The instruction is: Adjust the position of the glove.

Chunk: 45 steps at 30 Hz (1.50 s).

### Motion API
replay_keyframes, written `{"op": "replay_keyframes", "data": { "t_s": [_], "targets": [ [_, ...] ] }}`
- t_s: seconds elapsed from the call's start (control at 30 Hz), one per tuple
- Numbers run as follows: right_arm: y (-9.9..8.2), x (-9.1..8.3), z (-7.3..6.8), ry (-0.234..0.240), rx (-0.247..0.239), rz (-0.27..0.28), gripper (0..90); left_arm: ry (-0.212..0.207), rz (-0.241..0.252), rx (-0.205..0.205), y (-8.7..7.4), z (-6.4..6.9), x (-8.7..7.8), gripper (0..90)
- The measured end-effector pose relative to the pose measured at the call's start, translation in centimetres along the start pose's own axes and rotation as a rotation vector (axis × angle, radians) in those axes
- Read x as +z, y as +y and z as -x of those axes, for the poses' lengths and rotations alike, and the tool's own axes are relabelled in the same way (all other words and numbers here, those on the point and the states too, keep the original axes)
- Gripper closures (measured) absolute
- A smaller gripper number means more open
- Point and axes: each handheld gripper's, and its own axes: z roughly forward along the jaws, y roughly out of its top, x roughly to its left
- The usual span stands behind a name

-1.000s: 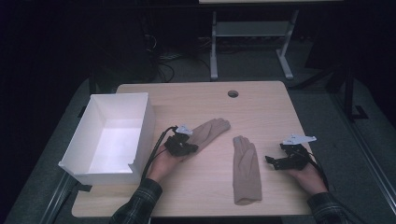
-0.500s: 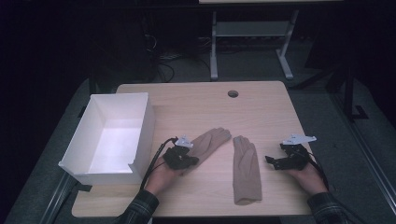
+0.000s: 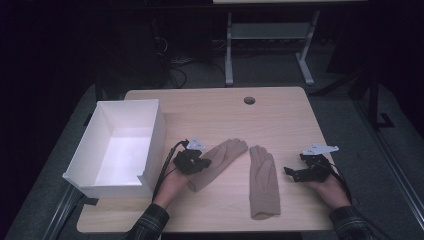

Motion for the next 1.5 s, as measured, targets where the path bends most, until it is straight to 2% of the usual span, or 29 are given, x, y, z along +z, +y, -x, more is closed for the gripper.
{"op": "replay_keyframes", "data": {
  "t_s": [0.1, 0.17, 0.2, 0.27, 0.4, 0.7, 0.9, 1.03, 1.13, 1.2, 1.3, 1.37, 1.5],
  "targets": [
    [0.0, 0.0, 0.0, 0.000, 0.000, 0.000, 12.4, 0.053, -0.015, -0.031, 0.0, -1.5, 0.6, 89.6],
    [0.0, 0.0, 0.0, 0.000, 0.000, 0.000, 12.4, 0.064, -0.037, -0.068, -0.3, -2.2, 1.0, 89.6],
    [0.0, 0.0, 0.0, 0.000, 0.000, 0.000, 12.4, 0.057, -0.049, -0.073, -0.5, -2.5, 1.1, 89.6],
    [0.0, 0.0, 0.0, 0.000, 0.000, 0.000, 12.4, 0.045, -0.040, -0.082, -0.7, -2.6, 0.9, 89.7],
    [0.0, 0.0, 0.0, 0.000, 0.000, 0.000, 12.4, 0.034, -0.049, -0.066, -1.0, -1.9, 0.6, 89.6],
    [0.0, 0.0, 0.0, -0.001, -0.003, 0.002, 12.4, -0.040, -0.062, -0.027, -1.8, 0.7, 0.0, 89.6],
    [0.0, 0.0, 0.0, -0.001, -0.005, 0.003, 12.4, -0.078, -0.062, -0.028, -2.1, 2.0, -0.1, 89.6],
    [0.0, 0.0, 0.0, -0.001, -0.005, 0.003, 12.4, -0.100, -0.059, -0.010, -2.4, 3.0, -0.2, 89.4],
    [0.0, 0.0, 0.0, -0.001, -0.006, 0.003, 12.4, -0.100, -0.050, 0.002, -2.1, 3.1, -0.4, 83.2],
    [0.0, 0.0, 0.0, -0.001, -0.005, 0.003, 12.4, -0.087, -0.026, 0.003, -1.8, 2.8, -0.7, 78.0],
    [0.0, 0.0, 0.1, 0.000, -0.008, 0.004, 12.4, -0.058, 0.020, -0.024, -1.3, 2.1, -0.7, 70.8],
    [0.0, 0.0, 0.0, 0.000, -0.005, 0.003, 12.4, -0.043, 0.028, -0.038, -1.0, 1.5, -0.4, 65.1],
    [0.0, 0.0, 0.0, -0.001, -0.004, 0.005, 12.4, -0.019, 0.043, -0.061, -0.8, 0.7, 0.2, 60.4]
  ]
}}
